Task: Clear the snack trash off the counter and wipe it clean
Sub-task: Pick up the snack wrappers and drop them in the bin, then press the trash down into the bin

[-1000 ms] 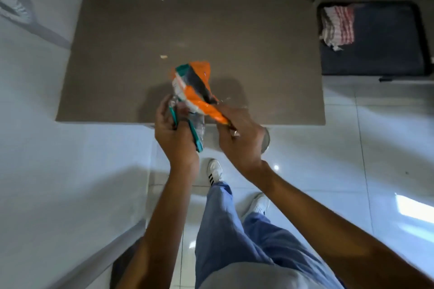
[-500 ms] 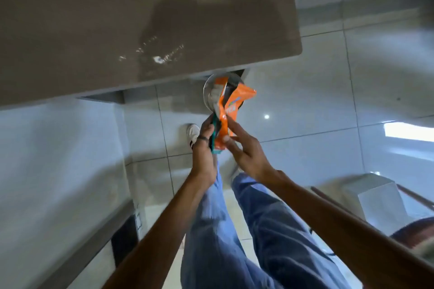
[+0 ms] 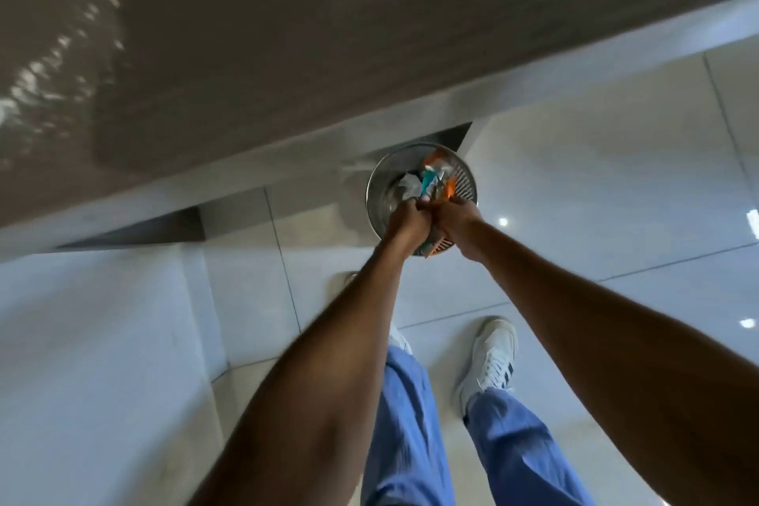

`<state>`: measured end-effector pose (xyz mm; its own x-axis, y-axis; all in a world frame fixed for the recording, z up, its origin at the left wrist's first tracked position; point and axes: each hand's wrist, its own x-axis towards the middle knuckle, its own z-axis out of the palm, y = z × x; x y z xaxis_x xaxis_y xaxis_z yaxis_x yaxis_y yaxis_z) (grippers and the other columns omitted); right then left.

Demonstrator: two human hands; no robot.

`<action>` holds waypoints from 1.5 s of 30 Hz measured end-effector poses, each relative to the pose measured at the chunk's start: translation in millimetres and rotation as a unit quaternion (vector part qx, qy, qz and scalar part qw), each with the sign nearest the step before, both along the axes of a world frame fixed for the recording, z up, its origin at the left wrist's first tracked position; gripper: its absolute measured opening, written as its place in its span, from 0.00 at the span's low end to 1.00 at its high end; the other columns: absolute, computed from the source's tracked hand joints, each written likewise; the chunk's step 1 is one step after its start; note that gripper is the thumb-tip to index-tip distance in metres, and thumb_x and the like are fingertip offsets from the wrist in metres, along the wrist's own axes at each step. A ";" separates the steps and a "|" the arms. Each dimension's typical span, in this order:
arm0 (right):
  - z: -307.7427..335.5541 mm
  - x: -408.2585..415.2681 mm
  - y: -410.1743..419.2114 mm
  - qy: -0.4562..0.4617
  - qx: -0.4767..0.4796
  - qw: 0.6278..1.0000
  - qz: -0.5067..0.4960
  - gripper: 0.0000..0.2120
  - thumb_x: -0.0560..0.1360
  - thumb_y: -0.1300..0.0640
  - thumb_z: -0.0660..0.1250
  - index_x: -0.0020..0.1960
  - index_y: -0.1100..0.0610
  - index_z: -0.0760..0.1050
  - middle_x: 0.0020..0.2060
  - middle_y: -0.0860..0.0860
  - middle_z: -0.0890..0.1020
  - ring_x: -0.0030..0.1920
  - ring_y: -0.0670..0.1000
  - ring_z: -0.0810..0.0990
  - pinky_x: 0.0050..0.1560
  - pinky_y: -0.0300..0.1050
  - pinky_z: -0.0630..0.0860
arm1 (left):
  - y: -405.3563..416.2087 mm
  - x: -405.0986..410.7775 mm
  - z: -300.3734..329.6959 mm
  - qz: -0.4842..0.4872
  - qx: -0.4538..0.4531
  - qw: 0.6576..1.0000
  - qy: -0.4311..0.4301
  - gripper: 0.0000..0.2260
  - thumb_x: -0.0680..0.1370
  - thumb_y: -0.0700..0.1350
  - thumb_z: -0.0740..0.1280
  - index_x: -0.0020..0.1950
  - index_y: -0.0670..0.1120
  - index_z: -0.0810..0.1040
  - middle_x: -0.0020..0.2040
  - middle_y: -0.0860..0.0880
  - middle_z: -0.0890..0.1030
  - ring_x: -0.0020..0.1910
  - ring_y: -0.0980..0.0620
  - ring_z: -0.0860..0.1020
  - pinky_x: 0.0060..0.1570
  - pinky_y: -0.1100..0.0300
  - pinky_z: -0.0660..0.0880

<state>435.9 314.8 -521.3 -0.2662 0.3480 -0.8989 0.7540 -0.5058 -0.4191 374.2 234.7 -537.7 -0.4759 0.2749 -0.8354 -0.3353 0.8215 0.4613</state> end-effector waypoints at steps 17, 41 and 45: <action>333.5 105.6 -52.0 0.122 0.468 0.780 0.398 0.25 0.84 0.50 0.56 0.79 0.59 0.66 0.80 0.58 0.65 0.83 0.59 0.55 0.83 0.64 0.55 | -125.4 83.0 366.4 -0.246 -0.034 0.885 0.393 0.24 0.84 0.48 0.64 0.80 0.45 0.71 0.84 0.40 0.62 0.84 0.37 0.56 0.76 0.43 0.69; 517.5 -398.9 -129.6 0.267 0.483 0.620 0.558 0.18 0.80 0.63 0.61 0.68 0.65 0.75 0.67 0.64 0.78 0.67 0.66 0.76 0.67 0.55 0.75 | -201.5 -247.2 480.3 -0.092 -0.074 0.926 0.358 0.19 0.85 0.36 0.58 0.76 0.42 0.73 0.76 0.38 0.73 0.75 0.34 0.71 0.74 0.41 0.71; 504.9 -487.7 -149.5 0.221 0.486 0.629 0.566 0.16 0.78 0.67 0.65 0.65 0.66 0.77 0.61 0.66 0.81 0.59 0.65 0.81 0.59 0.57 0.79 | -205.9 -268.3 477.7 -0.098 -0.072 0.923 0.364 0.15 0.83 0.36 0.60 0.68 0.41 0.79 0.64 0.38 0.82 0.64 0.35 0.81 0.63 0.44 0.78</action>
